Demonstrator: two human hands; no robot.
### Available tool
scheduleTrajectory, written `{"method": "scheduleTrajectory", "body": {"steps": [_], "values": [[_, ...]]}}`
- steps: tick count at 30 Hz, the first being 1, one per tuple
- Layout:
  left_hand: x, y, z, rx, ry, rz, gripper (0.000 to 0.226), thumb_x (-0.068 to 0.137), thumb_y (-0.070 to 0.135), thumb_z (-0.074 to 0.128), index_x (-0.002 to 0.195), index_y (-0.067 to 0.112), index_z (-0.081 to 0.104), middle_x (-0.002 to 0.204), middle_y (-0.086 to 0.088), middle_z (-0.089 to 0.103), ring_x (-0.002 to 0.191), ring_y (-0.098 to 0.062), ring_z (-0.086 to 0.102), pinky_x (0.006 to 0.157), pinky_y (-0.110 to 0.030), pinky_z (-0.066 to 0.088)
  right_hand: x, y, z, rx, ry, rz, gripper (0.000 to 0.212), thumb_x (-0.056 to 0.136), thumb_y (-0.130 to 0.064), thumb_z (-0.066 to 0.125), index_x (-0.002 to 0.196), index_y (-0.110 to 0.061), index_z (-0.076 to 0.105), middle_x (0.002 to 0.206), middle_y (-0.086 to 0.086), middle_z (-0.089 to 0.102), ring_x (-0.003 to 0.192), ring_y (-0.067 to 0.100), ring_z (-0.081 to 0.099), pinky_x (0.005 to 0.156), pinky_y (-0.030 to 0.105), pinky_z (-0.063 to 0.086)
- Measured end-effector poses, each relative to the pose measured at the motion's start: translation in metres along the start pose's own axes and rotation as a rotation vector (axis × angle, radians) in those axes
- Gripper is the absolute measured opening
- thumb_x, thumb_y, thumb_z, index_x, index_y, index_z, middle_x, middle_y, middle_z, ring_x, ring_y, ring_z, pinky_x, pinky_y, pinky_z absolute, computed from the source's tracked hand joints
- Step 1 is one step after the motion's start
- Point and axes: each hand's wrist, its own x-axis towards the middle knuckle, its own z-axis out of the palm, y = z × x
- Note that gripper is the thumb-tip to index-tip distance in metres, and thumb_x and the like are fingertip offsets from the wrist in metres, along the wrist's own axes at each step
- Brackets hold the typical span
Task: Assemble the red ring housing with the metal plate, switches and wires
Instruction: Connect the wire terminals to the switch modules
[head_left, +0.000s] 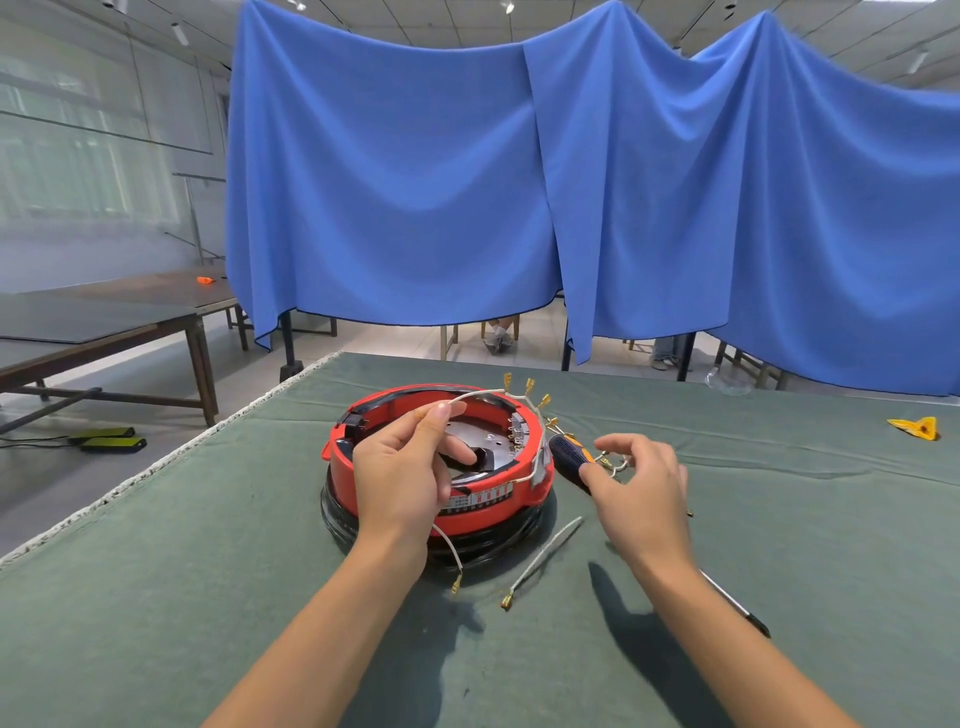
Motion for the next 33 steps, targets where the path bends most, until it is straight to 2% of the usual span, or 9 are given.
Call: {"method": "scheduleTrajectory", "body": {"steps": [3,6,9,13,16,19,26,29,33], "values": [[0.001,0.002,-0.001,0.003,-0.016,-0.026,0.024,0.095,0.019,0.053,0.084,0.01,0.072,0.053,-0.004,0.062,0.031,-0.009,0.031,0.032,-0.016,0.024,-0.002,-0.011,-0.002,0.34,-0.169,0.018,0.017,0.085,-0.01,0.064,0.094,-0.024,0.065,0.097,-0.003,0.066,0.09,0.015,0.06,0.074,0.027,0.044],[0.001,0.003,-0.001,0.029,-0.033,-0.026,0.028,0.096,0.017,0.05,0.081,0.007,0.07,0.051,-0.004,0.06,0.03,-0.007,0.029,0.032,-0.015,0.023,-0.003,-0.018,-0.002,0.508,-0.285,0.041,0.013,0.087,-0.009,0.061,0.095,-0.017,0.068,0.083,0.003,0.073,0.069,0.012,0.066,0.054,0.023,0.051],[0.001,0.004,0.0,0.01,-0.042,-0.052,0.032,0.098,0.016,0.048,0.077,0.004,0.068,0.048,-0.005,0.057,0.029,-0.006,0.027,0.032,-0.014,0.021,-0.003,-0.017,0.0,0.5,-0.263,0.044,0.009,0.088,-0.011,0.064,0.095,-0.014,0.068,0.074,0.0,0.07,0.059,0.006,0.062,0.046,0.021,0.05],[0.002,0.005,-0.001,-0.013,-0.064,-0.114,0.035,0.098,0.018,0.047,0.075,0.002,0.068,0.047,-0.005,0.055,0.029,-0.006,0.025,0.033,-0.014,0.019,-0.001,-0.013,0.0,0.447,-0.223,0.127,0.026,0.087,-0.02,0.067,0.11,-0.021,0.056,0.083,0.003,0.064,0.067,0.008,0.061,0.046,0.021,0.049],[0.001,0.005,0.0,0.007,-0.094,-0.142,0.035,0.098,0.018,0.047,0.077,0.0,0.068,0.046,-0.005,0.055,0.028,-0.007,0.023,0.034,-0.013,0.018,-0.001,-0.013,0.0,0.483,-0.309,0.141,0.012,0.088,-0.02,0.065,0.099,-0.015,0.065,0.089,0.005,0.068,0.063,0.005,0.064,0.048,0.023,0.052],[0.001,0.005,0.001,0.015,-0.117,-0.151,0.035,0.098,0.017,0.046,0.076,0.0,0.068,0.045,-0.005,0.055,0.026,-0.007,0.023,0.032,-0.013,0.018,-0.004,-0.015,-0.001,0.531,-0.374,0.149,0.011,0.089,-0.02,0.064,0.093,-0.01,0.067,0.077,0.003,0.069,0.054,0.009,0.063,0.045,0.022,0.05],[0.002,0.0,0.0,0.121,-0.053,-0.066,0.022,0.096,0.018,0.052,0.084,0.007,0.066,0.056,-0.006,0.061,0.035,-0.009,0.037,0.033,-0.017,0.029,-0.005,-0.022,-0.003,0.601,-0.311,0.125,0.011,0.088,-0.013,0.064,0.079,-0.006,0.065,0.055,0.001,0.064,0.036,0.011,0.052,0.038,0.017,0.041],[0.003,0.002,0.001,0.207,0.001,0.062,0.003,0.091,0.02,0.058,0.091,0.02,0.062,0.076,-0.001,0.066,0.065,-0.01,0.061,0.054,-0.023,0.051,-0.002,-0.024,-0.005,0.671,-0.224,0.177,0.015,0.089,-0.011,0.063,0.075,-0.008,0.063,0.053,0.0,0.064,0.035,0.009,0.051,0.035,0.016,0.038],[0.004,0.004,-0.005,0.461,0.048,0.271,0.015,0.085,0.014,0.062,0.092,0.026,0.06,0.091,0.008,0.064,0.093,-0.012,0.06,0.081,-0.024,0.046,0.0,-0.022,-0.006,0.744,-0.155,0.245,0.016,0.09,-0.011,0.061,0.075,-0.007,0.062,0.055,0.001,0.066,0.035,0.007,0.05,0.033,0.016,0.035]]}}
